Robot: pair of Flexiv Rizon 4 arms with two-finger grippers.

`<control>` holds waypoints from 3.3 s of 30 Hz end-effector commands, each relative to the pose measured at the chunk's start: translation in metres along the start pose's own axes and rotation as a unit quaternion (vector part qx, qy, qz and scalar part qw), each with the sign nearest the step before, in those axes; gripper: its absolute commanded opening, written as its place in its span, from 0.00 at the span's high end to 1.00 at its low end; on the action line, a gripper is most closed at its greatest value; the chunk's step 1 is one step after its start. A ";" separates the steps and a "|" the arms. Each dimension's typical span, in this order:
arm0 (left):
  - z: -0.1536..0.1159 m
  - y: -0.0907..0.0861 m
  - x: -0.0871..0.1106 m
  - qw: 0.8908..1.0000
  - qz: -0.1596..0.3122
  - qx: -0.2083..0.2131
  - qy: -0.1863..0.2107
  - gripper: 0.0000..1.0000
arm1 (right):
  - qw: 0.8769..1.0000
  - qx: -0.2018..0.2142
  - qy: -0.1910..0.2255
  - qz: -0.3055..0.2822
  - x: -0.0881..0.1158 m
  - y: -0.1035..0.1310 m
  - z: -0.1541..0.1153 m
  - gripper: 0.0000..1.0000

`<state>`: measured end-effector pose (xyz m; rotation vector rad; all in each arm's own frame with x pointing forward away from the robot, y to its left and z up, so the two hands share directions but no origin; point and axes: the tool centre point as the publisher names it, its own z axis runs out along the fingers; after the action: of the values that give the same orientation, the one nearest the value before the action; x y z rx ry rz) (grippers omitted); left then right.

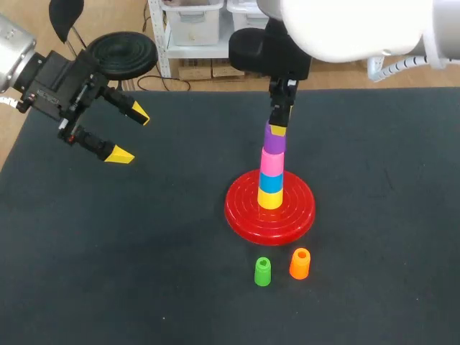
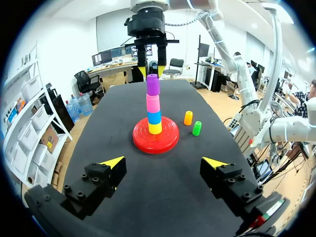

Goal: Pick up and stack the cylinders on the red base in this order: pink,purple,orange,green

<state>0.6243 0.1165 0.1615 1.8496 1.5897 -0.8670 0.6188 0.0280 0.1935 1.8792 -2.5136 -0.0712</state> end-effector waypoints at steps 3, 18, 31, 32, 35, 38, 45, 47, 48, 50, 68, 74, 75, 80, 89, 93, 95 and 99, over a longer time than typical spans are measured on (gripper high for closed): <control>0.000 -0.001 0.001 1.000 0.001 -0.001 0.000 0.00 | 1.000 0.003 0.000 -0.001 -0.002 0.001 0.002 1.00; 0.000 -0.001 0.001 1.000 0.001 -0.001 0.000 0.00 | 1.000 0.000 0.006 -0.008 -0.002 0.003 0.006 1.00; 0.000 -0.001 0.001 1.000 0.001 -0.001 0.000 0.00 | 1.000 0.003 0.008 -0.012 -0.001 0.003 0.007 1.00; 0.000 -0.001 0.001 1.000 0.001 -0.001 0.000 0.00 | 1.000 0.002 0.008 -0.013 -0.001 0.003 0.007 1.00; 0.000 -0.001 0.001 1.000 0.001 -0.001 0.000 0.00 | 1.000 0.002 0.012 -0.014 -0.002 0.002 0.010 1.00; 0.000 -0.001 0.001 1.000 0.001 -0.001 0.000 0.00 | 1.000 0.001 0.015 -0.017 -0.003 0.003 0.013 1.00; 0.000 -0.001 0.001 1.000 0.001 -0.001 0.000 0.00 | 1.000 0.002 0.017 -0.019 -0.003 0.003 0.015 1.00; 0.000 -0.001 0.001 1.000 0.001 -0.001 0.000 0.00 | 1.000 0.003 0.018 -0.019 -0.003 0.003 0.015 1.00; 0.000 -0.001 0.001 1.000 0.001 -0.001 0.000 0.00 | 1.000 0.003 0.017 -0.018 -0.003 0.003 0.014 1.00; 0.000 -0.001 0.001 1.000 0.001 -0.001 0.000 0.00 | 1.000 0.003 0.018 -0.018 -0.003 0.002 0.015 1.00; 0.000 -0.001 0.001 1.000 0.001 -0.001 0.000 0.00 | 1.000 0.008 -0.006 -0.017 -0.003 0.012 0.001 0.05; 0.000 -0.001 0.001 1.000 0.001 -0.001 0.000 0.00 | 1.000 0.012 -0.014 -0.017 0.000 0.017 -0.008 0.00; 0.000 -0.001 0.001 1.000 0.001 -0.001 0.000 0.00 | 1.000 0.012 -0.018 -0.017 0.002 0.018 -0.010 0.00; 0.000 -0.001 0.001 1.000 0.001 -0.001 0.000 0.00 | 0.999 0.016 -0.040 -0.001 0.018 0.030 -0.016 0.00; 0.000 -0.001 0.001 1.000 0.001 -0.001 0.000 0.00 | 0.997 0.062 -0.027 0.023 0.048 0.069 -0.006 0.00; 0.000 -0.001 0.001 1.000 0.001 -0.001 0.000 0.00 | 0.996 0.065 -0.043 0.032 0.054 0.083 -0.001 0.00; 0.000 -0.001 0.001 1.000 0.001 -0.001 0.000 0.00 | 0.995 0.070 -0.054 0.038 0.057 0.089 0.004 0.00; 0.000 -0.001 0.001 1.000 0.001 -0.001 0.000 0.00 | 0.995 0.054 -0.069 0.047 0.060 0.100 0.026 0.00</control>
<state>0.6243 0.1165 0.1615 1.8496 1.5897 -0.8670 0.5139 0.0047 0.1853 1.7925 -2.6484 -0.0432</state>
